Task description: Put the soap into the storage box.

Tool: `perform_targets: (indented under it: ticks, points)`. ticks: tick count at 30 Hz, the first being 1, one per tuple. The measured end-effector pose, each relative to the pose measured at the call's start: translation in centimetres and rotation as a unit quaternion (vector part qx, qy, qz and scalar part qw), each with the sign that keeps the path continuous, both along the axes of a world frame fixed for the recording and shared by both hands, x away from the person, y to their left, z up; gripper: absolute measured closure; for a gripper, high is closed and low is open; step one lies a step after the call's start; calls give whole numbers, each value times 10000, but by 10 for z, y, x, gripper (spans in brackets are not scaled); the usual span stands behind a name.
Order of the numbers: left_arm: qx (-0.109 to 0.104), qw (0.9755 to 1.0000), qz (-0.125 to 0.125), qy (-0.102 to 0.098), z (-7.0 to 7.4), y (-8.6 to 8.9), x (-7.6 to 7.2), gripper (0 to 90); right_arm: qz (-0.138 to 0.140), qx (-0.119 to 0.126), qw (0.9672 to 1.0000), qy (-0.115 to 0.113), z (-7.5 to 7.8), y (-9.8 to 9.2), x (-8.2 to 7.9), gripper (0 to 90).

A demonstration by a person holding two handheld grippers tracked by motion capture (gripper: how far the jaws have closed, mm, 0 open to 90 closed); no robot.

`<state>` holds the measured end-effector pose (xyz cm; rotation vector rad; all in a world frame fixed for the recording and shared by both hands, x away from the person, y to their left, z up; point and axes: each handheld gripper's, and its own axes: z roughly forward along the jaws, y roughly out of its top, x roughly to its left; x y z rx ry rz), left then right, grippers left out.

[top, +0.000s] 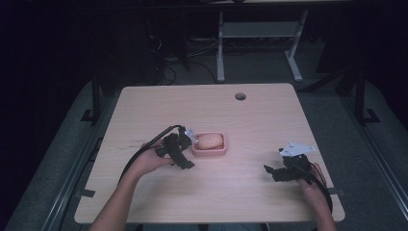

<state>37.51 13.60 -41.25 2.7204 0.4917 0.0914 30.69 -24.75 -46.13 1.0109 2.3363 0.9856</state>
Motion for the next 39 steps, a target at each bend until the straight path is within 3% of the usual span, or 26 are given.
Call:
perform_targets:
  ticks: [27,39]
  points:
    - [-207,9996,-42,-196,0,26,-25,234,-5,-188,9998,-42,0,6,0,139]
    - [-284,9994,-19,-183,-4,37,-35,234,-35,-178,9998,-27,0,6,0,139]
